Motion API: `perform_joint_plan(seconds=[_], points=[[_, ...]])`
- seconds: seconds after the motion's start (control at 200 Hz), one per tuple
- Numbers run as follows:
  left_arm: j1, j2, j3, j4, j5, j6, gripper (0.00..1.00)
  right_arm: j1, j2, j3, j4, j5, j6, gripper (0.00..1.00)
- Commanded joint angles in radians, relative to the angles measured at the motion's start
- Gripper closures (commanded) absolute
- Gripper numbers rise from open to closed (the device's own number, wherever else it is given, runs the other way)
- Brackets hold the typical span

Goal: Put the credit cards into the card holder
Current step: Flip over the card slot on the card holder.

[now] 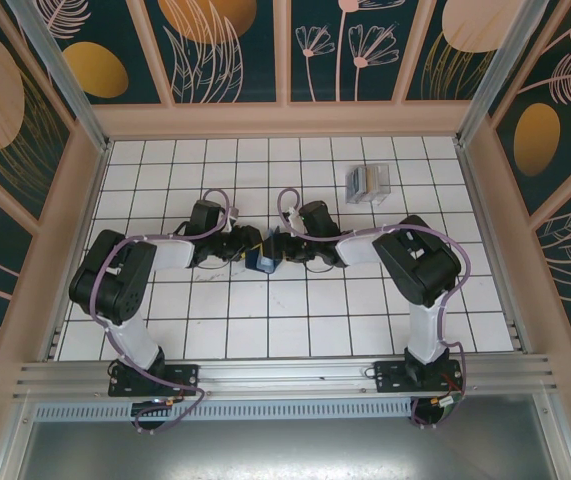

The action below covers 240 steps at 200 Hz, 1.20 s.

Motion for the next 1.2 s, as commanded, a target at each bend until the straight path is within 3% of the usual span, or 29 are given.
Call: perform_joint_plan(seconds=[0.0,0.145,0.31,0.43,0.601,0.776,1.196], points=[[-0.004,0.028,0.016,0.015,0.012,0.033,0.67,0.012,0.058,-0.008,-0.015,-0.008,-0.008,0.42],[-0.004,0.044,0.017,0.009,0.012,0.05,0.72,0.012,0.059,-0.013,-0.005,-0.014,-0.004,0.42],[-0.003,0.063,0.02,0.014,0.022,0.05,0.89,0.008,0.06,-0.022,0.005,-0.001,0.002,0.44],[-0.002,0.056,0.023,0.017,0.016,0.05,0.92,0.003,0.051,-0.029,0.004,0.011,0.01,0.46],[0.002,0.029,0.016,0.015,0.012,0.051,0.91,0.001,0.035,-0.048,0.015,0.013,0.014,0.45],[0.004,0.004,0.004,0.015,-0.003,0.054,0.81,-0.008,0.015,-0.084,0.057,0.011,0.018,0.44],[0.008,-0.027,-0.001,0.033,-0.018,0.054,0.82,-0.032,0.015,-0.128,0.125,0.0,0.04,0.48]])
